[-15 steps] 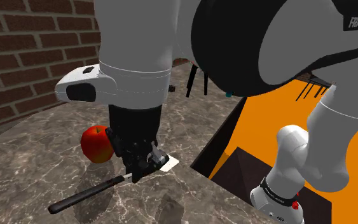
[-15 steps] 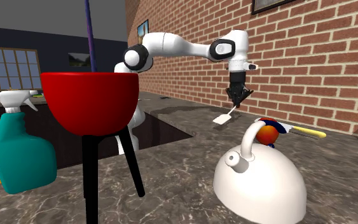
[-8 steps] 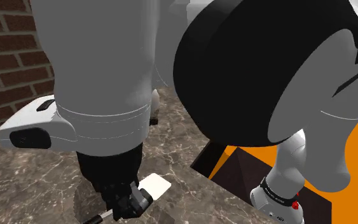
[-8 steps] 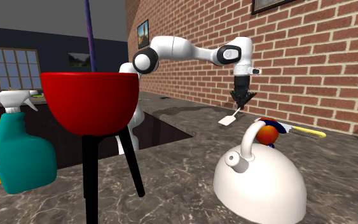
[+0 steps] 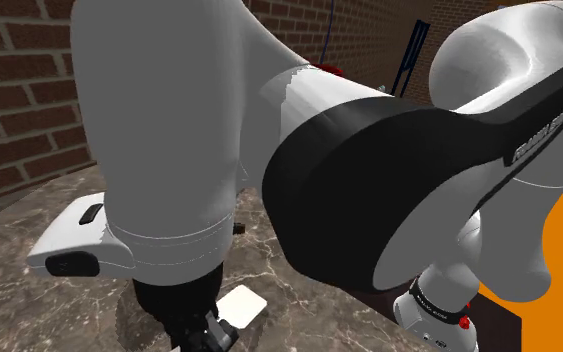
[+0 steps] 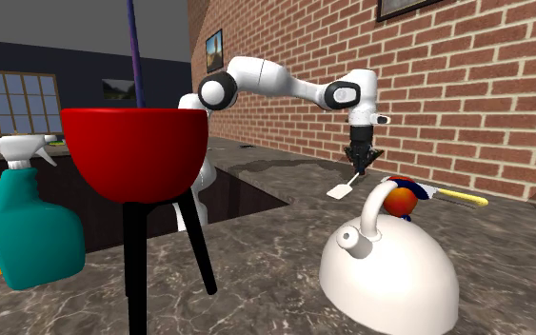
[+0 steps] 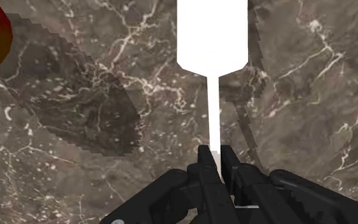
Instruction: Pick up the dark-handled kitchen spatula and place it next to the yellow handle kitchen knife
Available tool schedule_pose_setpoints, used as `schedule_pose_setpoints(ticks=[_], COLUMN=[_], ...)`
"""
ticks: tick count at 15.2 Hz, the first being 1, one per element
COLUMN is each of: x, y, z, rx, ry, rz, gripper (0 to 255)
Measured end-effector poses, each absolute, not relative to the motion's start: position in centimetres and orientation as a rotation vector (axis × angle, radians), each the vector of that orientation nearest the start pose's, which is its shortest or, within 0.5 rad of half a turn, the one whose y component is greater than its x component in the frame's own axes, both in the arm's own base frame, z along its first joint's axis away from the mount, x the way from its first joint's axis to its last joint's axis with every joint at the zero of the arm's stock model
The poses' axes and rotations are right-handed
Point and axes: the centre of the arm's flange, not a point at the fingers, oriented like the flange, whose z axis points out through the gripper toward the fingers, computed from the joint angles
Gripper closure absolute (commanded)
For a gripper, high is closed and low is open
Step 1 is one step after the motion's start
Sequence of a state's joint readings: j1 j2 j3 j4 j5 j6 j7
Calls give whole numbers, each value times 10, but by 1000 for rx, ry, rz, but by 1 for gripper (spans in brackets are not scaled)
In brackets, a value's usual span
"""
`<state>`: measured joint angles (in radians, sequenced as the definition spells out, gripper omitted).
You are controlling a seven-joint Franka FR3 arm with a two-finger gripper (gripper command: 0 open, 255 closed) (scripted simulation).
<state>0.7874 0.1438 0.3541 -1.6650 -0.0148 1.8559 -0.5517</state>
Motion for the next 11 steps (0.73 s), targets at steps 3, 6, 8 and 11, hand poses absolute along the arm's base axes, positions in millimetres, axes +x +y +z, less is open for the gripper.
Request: schedule_pose_setpoints(ticks=[3, 6, 8, 11], x=[265, 265, 265, 265], y=[550, 551, 549, 550], z=[511, 494, 484, 480], rx=[2115, 2115, 2115, 2115], ry=[2389, 2389, 2389, 2389], rz=[69, 69, 69, 69], gripper=[255, 255, 255, 255])
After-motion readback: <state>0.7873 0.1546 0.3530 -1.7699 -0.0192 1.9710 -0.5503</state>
